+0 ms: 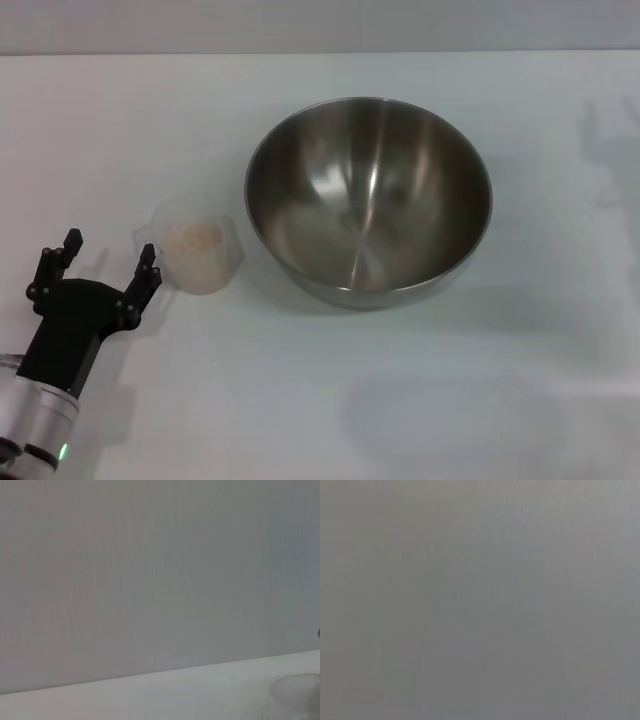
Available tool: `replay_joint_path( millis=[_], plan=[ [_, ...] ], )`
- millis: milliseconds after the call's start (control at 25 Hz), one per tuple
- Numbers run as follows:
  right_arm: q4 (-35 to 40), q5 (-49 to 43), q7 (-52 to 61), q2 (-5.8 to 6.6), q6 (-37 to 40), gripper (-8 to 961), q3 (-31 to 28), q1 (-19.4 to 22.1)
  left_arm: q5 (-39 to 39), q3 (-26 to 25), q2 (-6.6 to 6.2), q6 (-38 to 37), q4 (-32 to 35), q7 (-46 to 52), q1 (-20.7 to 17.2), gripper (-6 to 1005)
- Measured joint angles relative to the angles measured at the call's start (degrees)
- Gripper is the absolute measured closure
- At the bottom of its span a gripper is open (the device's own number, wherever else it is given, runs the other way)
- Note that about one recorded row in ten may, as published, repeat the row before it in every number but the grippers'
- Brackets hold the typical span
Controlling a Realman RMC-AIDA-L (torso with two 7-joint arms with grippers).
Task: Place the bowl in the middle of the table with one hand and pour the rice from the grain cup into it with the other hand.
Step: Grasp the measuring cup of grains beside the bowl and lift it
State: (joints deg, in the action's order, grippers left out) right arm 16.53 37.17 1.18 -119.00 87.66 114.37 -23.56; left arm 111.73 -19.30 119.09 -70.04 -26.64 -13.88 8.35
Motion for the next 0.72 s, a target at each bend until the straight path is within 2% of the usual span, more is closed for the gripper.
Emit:
replay_joint_path(
  millis=[720],
  plan=[
    [0.27, 0.00, 0.14, -0.01, -0.46, 472, 0.24, 0.01, -0.02, -3.86, 0.01, 3.91, 0.04, 0.08, 1.64, 290]
  ],
)
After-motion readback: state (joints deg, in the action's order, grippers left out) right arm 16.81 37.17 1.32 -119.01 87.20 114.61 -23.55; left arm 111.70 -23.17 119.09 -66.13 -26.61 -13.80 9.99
